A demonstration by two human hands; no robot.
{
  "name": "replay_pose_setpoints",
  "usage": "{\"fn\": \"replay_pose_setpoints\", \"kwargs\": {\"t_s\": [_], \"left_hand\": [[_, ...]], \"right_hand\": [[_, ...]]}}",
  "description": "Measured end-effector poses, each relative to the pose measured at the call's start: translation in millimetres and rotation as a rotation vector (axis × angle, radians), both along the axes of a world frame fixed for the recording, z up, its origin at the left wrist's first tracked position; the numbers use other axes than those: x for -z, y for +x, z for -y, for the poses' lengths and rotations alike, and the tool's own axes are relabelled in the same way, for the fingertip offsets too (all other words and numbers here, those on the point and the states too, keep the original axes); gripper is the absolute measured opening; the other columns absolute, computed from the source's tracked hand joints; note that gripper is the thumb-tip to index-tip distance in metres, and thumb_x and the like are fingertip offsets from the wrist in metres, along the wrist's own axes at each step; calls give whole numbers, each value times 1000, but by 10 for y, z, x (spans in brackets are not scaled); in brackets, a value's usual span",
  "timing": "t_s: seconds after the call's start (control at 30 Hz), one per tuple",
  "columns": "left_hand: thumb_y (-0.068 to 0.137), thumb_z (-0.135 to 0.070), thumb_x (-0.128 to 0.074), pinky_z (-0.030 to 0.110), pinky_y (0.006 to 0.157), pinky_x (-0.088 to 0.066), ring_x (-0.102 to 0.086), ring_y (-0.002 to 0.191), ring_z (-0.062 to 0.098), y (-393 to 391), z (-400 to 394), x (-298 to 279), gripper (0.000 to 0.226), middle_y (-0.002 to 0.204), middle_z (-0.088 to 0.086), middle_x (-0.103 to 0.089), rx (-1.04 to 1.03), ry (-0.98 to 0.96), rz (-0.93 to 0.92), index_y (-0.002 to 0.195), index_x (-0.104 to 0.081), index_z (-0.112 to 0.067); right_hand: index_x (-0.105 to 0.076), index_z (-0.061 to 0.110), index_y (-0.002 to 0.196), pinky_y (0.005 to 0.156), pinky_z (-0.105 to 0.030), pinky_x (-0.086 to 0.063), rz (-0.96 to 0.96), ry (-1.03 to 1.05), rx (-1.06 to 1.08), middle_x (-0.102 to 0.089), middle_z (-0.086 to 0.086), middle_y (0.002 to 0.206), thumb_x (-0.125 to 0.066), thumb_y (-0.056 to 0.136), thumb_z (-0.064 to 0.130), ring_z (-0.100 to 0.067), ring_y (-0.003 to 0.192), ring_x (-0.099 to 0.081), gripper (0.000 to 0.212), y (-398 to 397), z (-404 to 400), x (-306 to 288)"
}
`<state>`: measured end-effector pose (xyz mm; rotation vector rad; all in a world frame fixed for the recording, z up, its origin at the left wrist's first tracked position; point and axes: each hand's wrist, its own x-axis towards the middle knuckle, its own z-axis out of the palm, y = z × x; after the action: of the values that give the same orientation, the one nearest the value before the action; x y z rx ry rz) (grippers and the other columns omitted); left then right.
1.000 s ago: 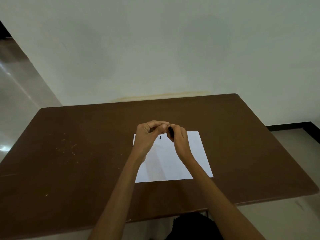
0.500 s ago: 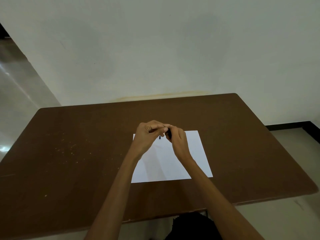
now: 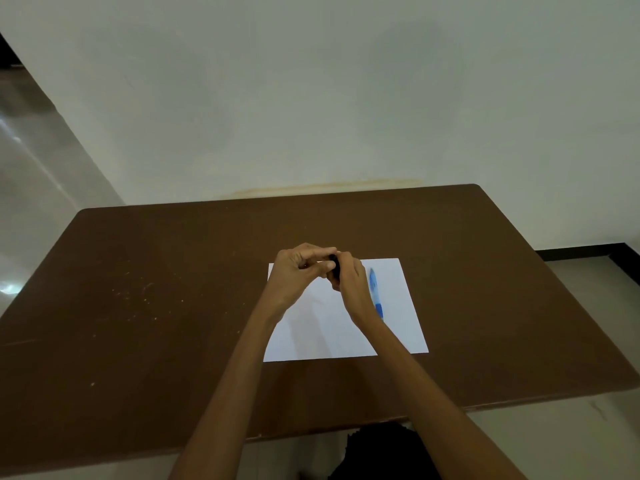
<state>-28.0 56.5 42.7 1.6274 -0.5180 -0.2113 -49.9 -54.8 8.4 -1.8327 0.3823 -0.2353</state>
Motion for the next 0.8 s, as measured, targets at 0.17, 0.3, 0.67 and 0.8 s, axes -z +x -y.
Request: {"fn": "replay_pose_setpoints", "kwargs": {"t_s": [0.17,0.3,0.67,0.8], "left_hand": [[80,-9,-69,7,65,-48,-66,76,0,87,-32,51,24,85,-13,-68,-91,16,-22,85,-70,-33],[75,-11,-74,13,69,-52,-69,78,6,202,-57,58,15,83,-7,-72,-178,-58,-98,86,-73,-20],[76,-16,-74,20,73,-55,-69,76,7,329,-179,314,15,79,-8,-71,-391,23,-76,78,-68,-29],[77,-20,-73,22,75,-56,-68,79,8,309,-166,414,11,81,-8,-70,-387,120,-45,84,-68,-26]], "right_hand": [[-58,2,92,62,-16,-43,31,176,-111,-53,-10,75,-34,100,17,-12,62,-48,30,73,25,-55],[-62,12,85,73,-27,-50,20,137,-105,-63,-5,81,-35,99,34,-15,75,-59,38,244,267,-27],[-64,7,115,96,-32,-45,-253,-668,-111,-63,-13,121,-54,92,13,-27,109,-59,26,569,551,634],[-68,3,100,80,-30,-49,-312,-713,-54,-69,-14,103,-55,90,11,-26,91,-64,18,622,554,653]]}}
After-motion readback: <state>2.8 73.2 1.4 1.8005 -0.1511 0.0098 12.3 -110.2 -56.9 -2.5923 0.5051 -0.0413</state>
